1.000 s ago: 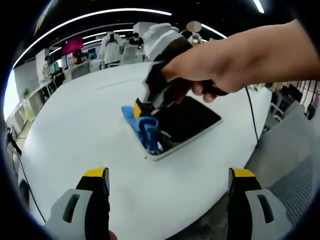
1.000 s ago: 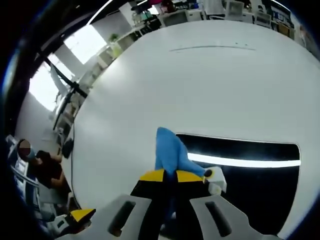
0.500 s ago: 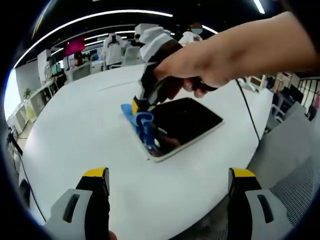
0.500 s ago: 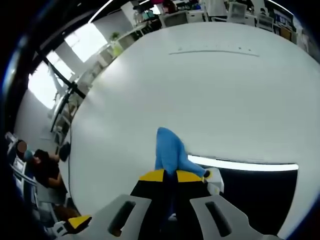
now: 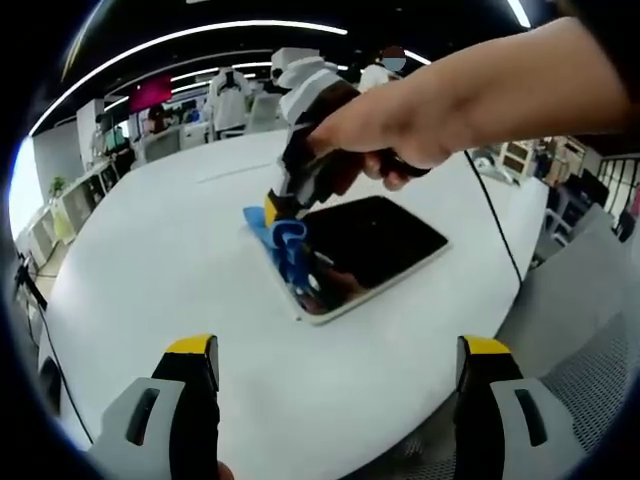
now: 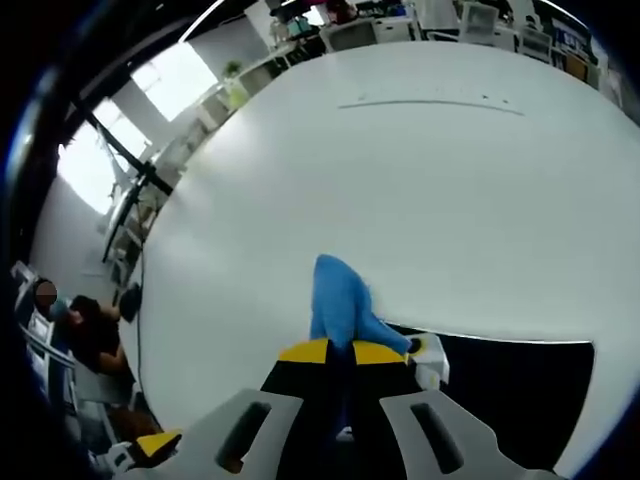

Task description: Wipe the mirror surface with the cleaning cloth until all visible marks leave the cleaned area.

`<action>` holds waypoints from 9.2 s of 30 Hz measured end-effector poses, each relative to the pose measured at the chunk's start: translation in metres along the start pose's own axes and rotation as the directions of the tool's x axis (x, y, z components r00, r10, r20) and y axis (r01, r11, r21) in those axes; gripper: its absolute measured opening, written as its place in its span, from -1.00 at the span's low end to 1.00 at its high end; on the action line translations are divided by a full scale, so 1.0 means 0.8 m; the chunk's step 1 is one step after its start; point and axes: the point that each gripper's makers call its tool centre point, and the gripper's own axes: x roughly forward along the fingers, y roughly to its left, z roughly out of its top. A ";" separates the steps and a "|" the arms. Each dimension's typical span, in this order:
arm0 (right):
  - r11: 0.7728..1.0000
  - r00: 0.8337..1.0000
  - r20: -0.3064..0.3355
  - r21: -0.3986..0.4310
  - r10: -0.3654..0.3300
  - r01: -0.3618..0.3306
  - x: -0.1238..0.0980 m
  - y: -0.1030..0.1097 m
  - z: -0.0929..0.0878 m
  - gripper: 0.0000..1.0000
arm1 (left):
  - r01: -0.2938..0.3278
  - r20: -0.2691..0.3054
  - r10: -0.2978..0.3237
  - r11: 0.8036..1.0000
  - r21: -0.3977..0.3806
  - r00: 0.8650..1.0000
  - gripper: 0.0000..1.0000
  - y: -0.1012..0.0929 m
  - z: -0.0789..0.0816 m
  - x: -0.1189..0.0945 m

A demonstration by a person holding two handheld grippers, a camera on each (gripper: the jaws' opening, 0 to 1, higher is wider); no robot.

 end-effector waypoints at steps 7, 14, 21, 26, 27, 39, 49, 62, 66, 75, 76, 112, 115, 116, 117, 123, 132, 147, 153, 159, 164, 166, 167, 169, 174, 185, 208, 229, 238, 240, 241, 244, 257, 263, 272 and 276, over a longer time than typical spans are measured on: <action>1.000 1.000 -0.002 -0.014 0.006 -0.006 -0.004 0.000 -0.001 -0.97 | -0.013 -0.004 0.013 1.000 0.012 1.000 0.98 0.003 0.000 0.000; 1.000 1.000 0.000 -0.013 -0.002 0.002 -0.010 -0.014 -0.003 -0.97 | -0.017 -0.001 0.017 1.000 0.001 1.000 0.98 0.004 0.000 -0.001; 1.000 1.000 0.002 -0.010 -0.011 0.011 -0.022 -0.024 -0.009 -0.97 | -0.028 -0.006 0.028 1.000 0.014 1.000 0.98 0.007 -0.001 -0.002; 1.000 1.000 0.003 -0.002 -0.018 0.018 -0.021 -0.037 -0.008 -0.97 | -0.027 -0.005 0.027 0.999 0.018 1.000 0.98 0.006 0.000 -0.002; 1.000 1.000 0.003 -0.001 -0.021 0.021 -0.020 -0.039 -0.007 -0.97 | -0.028 -0.006 0.028 0.999 0.018 1.000 0.98 0.006 0.000 -0.002; 0.999 0.999 0.001 0.011 -0.034 0.034 -0.031 -0.047 -0.013 -0.97 | -0.027 -0.003 0.027 1.000 0.011 1.000 0.98 0.006 0.001 -0.002; 0.999 0.999 0.001 0.013 -0.045 0.045 -0.034 -0.049 -0.015 -0.97 | -0.033 0.001 0.033 0.999 0.016 0.999 0.98 0.007 0.002 -0.002; 0.999 0.999 -0.009 0.020 -0.050 0.050 -0.039 -0.042 -0.039 -0.97 | -0.055 0.038 0.053 0.998 0.036 0.998 0.96 0.011 0.012 -0.006; 0.999 0.999 -0.006 0.017 -0.048 0.048 -0.042 -0.040 -0.047 -0.97 | -0.048 0.025 0.047 0.999 0.021 0.999 0.98 0.011 0.007 -0.005; 0.999 0.999 -0.005 0.038 -0.034 0.034 -0.047 -0.034 -0.064 -0.97 | -0.045 0.016 0.045 0.999 0.025 0.999 0.98 0.008 0.006 -0.005; 0.999 1.000 -0.006 0.044 -0.031 0.031 -0.048 -0.033 -0.067 -0.97 | -0.045 0.017 0.045 0.999 0.025 0.999 0.98 0.008 0.006 -0.005; 0.994 0.999 -0.005 0.101 0.048 -0.047 -0.076 0.007 -0.144 -0.97 | -0.032 0.019 0.032 0.999 0.023 0.999 0.98 0.005 0.005 -0.003; 0.995 0.998 -0.010 0.086 0.055 -0.054 -0.078 0.011 -0.148 -0.97 | -0.027 0.010 0.027 0.999 0.033 1.000 0.98 0.004 0.003 -0.002; 0.995 0.998 -0.010 0.086 0.056 -0.055 -0.078 0.012 -0.149 -0.97 | -0.032 0.014 0.031 0.999 0.030 0.999 0.98 0.005 0.004 -0.003; 0.995 0.998 -0.008 0.086 0.060 -0.059 -0.079 0.012 -0.151 -0.97 | -0.036 0.020 0.036 0.999 0.023 0.999 0.98 0.007 0.005 -0.004; 0.994 0.997 -0.015 0.087 0.071 -0.069 -0.080 0.016 -0.156 -0.97 | -0.043 0.015 0.043 0.999 0.019 0.999 0.98 0.009 0.004 -0.004; 0.991 0.996 -0.021 0.099 0.090 -0.088 -0.081 0.013 -0.155 -0.97 | -0.050 0.015 0.050 0.999 0.015 0.999 0.98 0.010 0.004 -0.004; 0.983 0.995 -0.037 0.162 0.095 -0.087 -0.092 -0.021 -0.157 -0.97 | -0.049 0.033 0.049 0.999 -0.006 0.998 0.98 0.010 0.008 -0.004; 0.983 0.995 -0.042 0.167 0.090 -0.082 -0.096 -0.029 -0.157 -0.97 | -0.051 0.035 0.052 0.999 -0.007 0.998 0.98 0.011 0.008 -0.005; 0.983 0.995 -0.048 0.165 0.083 -0.074 -0.095 -0.032 -0.157 -0.97 | -0.052 0.036 0.052 0.999 -0.011 0.998 0.98 0.012 0.008 -0.005; 0.986 0.996 -0.055 0.155 0.076 -0.067 -0.095 -0.033 -0.156 -0.97 | -0.054 0.035 0.055 0.998 -0.017 0.998 0.98 0.012 0.007 -0.005; 0.986 0.996 -0.060 0.152 0.072 -0.063 -0.095 -0.034 -0.155 -0.97 | -0.054 0.035 0.055 0.998 -0.018 0.998 0.98 0.012 0.008 -0.005; 0.989 0.997 -0.058 0.140 0.052 -0.044 -0.095 -0.038 -0.152 -0.97 | -0.055 0.035 0.056 0.998 -0.018 0.998 0.98 0.012 0.007 -0.005; 0.991 0.997 -0.059 0.129 0.043 -0.035 -0.095 -0.041 -0.149 -0.97 | -0.054 0.035 0.054 0.998 -0.019 0.998 0.98 0.012 0.007 -0.005; 0.990 0.998 -0.057 0.138 0.040 -0.031 -0.094 -0.048 -0.143 -0.97 | -0.054 0.033 0.055 0.998 -0.017 0.998 0.98 0.012 0.007 -0.005; 0.993 0.998 -0.052 0.117 0.021 -0.015 -0.086 -0.056 -0.125 -0.97 | -0.057 0.032 0.057 0.998 -0.019 0.998 0.98 0.012 0.007 -0.005; 0.998 0.999 -0.047 0.069 -0.010 0.013 -0.057 -0.074 -0.055 -0.97 | -0.051 0.033 0.052 0.998 -0.021 0.998 0.98 0.012 0.007 -0.004; 0.999 0.999 -0.037 0.037 -0.032 0.033 -0.041 -0.084 -0.019 -0.97 | -0.052 0.039 0.052 0.999 -0.006 0.998 0.98 0.013 0.010 -0.004; 0.999 0.999 -0.039 0.025 -0.031 0.032 -0.037 -0.088 -0.016 -0.97 | -0.061 0.028 0.061 0.998 -0.017 0.998 0.98 0.015 0.007 -0.004; 0.999 0.999 -0.038 0.023 -0.029 0.030 -0.038 -0.087 -0.016 -0.97 | -0.060 0.026 0.061 0.998 -0.017 0.998 0.98 0.015 0.008 -0.004; 0.999 0.999 -0.037 0.023 -0.028 0.029 -0.038 -0.087 -0.017 -0.97 | -0.061 0.024 0.061 0.998 -0.012 0.998 0.98 0.015 0.007 -0.004; 0.999 0.999 -0.039 0.022 -0.026 0.027 -0.040 -0.087 -0.017 -0.97 | -0.062 0.021 0.062 0.998 -0.012 0.998 0.98 0.015 0.006 -0.004; 0.999 0.998 -0.043 0.028 -0.042 0.043 -0.054 -0.109 -0.023 -0.97 | -0.062 0.014 0.062 0.998 -0.007 0.998 0.98 0.014 0.005 -0.004; 0.999 0.998 -0.045 0.028 -0.038 0.039 -0.055 -0.111 -0.023 -0.97 | -0.062 0.012 0.062 0.998 -0.007 0.998 0.98 0.015 0.004 -0.003; 0.998 0.997 -0.048 0.031 -0.061 0.062 -0.068 -0.134 -0.027 -0.97 | -0.062 0.012 0.062 0.998 -0.008 0.998 0.98 0.015 0.004 -0.003; 0.997 0.996 -0.047 0.031 -0.076 0.077 -0.074 -0.143 -0.028 -0.97 | -0.053 0.010 0.053 0.999 0.003 0.999 0.98 0.012 0.005 -0.003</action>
